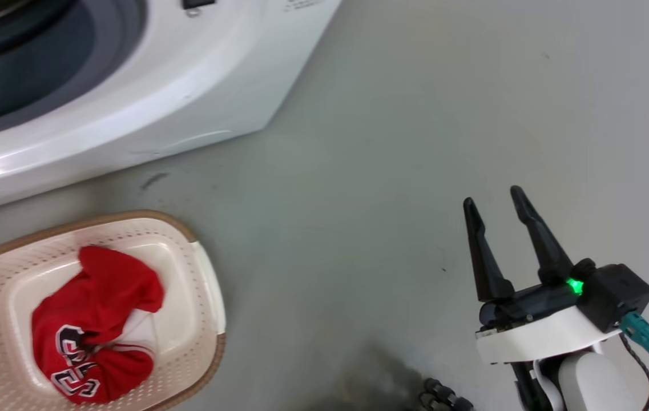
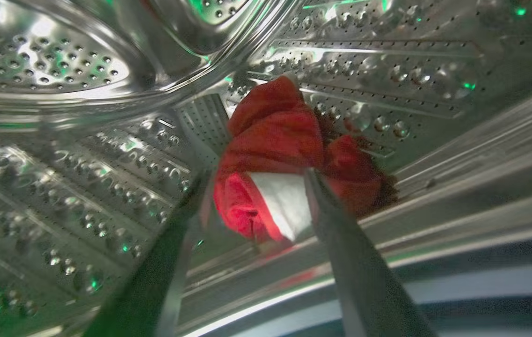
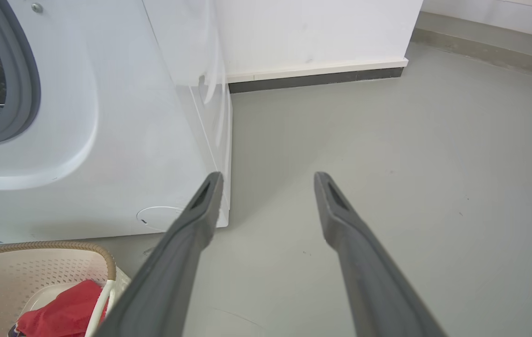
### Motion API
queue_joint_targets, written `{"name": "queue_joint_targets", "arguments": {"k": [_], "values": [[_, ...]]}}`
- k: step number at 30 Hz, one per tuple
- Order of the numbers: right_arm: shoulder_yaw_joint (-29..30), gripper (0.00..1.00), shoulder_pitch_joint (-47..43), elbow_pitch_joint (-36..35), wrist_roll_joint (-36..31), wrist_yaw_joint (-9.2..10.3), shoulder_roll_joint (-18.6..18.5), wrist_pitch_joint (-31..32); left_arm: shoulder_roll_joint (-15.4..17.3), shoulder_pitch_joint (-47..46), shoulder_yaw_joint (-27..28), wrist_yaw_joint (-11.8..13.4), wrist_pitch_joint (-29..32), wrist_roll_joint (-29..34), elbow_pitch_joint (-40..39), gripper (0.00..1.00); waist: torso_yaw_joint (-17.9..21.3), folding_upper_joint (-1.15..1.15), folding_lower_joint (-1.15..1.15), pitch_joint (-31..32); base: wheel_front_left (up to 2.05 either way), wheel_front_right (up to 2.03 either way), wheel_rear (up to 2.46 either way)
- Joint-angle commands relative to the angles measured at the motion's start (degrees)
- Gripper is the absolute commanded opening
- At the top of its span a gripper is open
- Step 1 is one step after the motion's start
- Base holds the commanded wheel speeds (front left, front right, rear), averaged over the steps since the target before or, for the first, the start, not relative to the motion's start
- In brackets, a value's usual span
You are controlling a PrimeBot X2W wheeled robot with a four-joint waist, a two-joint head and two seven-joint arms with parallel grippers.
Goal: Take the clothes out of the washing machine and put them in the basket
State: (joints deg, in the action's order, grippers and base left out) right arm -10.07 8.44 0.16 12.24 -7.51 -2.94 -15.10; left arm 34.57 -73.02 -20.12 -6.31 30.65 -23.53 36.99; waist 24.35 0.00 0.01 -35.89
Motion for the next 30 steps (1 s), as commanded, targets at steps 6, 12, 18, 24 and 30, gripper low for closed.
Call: {"name": "queue_joint_targets", "arguments": {"k": [6, 12, 18, 24, 30], "values": [[-2.7, 1.00, 0.0, -0.9, 1.8, 0.04, 0.1, -0.1, 2.0, -9.7, -0.4, 1.0, 10.1, 0.8, 6.7, 1.00, 6.4, 0.00, -0.01, -5.3, 0.00, 0.00, 0.00], [-2.2, 1.00, -2.2, -2.1, 2.9, 0.05, 0.1, -0.1, 2.6, -13.6, -2.4, 2.7, 14.3, 2.8, 13.2, 1.00, 6.5, 0.00, -0.01, -7.3, 0.00, 0.00, 0.00], [-1.9, 1.00, -2.8, -2.7, 3.4, 0.05, 0.1, -0.1, 2.4, -14.3, -3.2, 2.5, 14.8, 2.9, 16.4, 1.00, 6.1, 0.00, -0.01, -8.2, 0.00, 0.00, 0.00], [-1.8, 1.00, -2.2, -2.6, 3.6, 0.05, 0.1, -0.1, 1.6, -15.0, -3.3, 1.2, 13.9, 1.3, 17.2, 0.00, 5.8, 0.00, -0.01, -8.7, 0.00, 0.00, 0.00], [-2.5, 1.00, -0.4, -1.9, 3.6, 0.05, 0.1, -0.1, 2.5, -15.1, -3.2, 1.4, 9.5, 1.4, 17.2, 0.00, 5.9, 0.00, -0.01, -8.0, 0.00, 0.00, 0.00]]}}
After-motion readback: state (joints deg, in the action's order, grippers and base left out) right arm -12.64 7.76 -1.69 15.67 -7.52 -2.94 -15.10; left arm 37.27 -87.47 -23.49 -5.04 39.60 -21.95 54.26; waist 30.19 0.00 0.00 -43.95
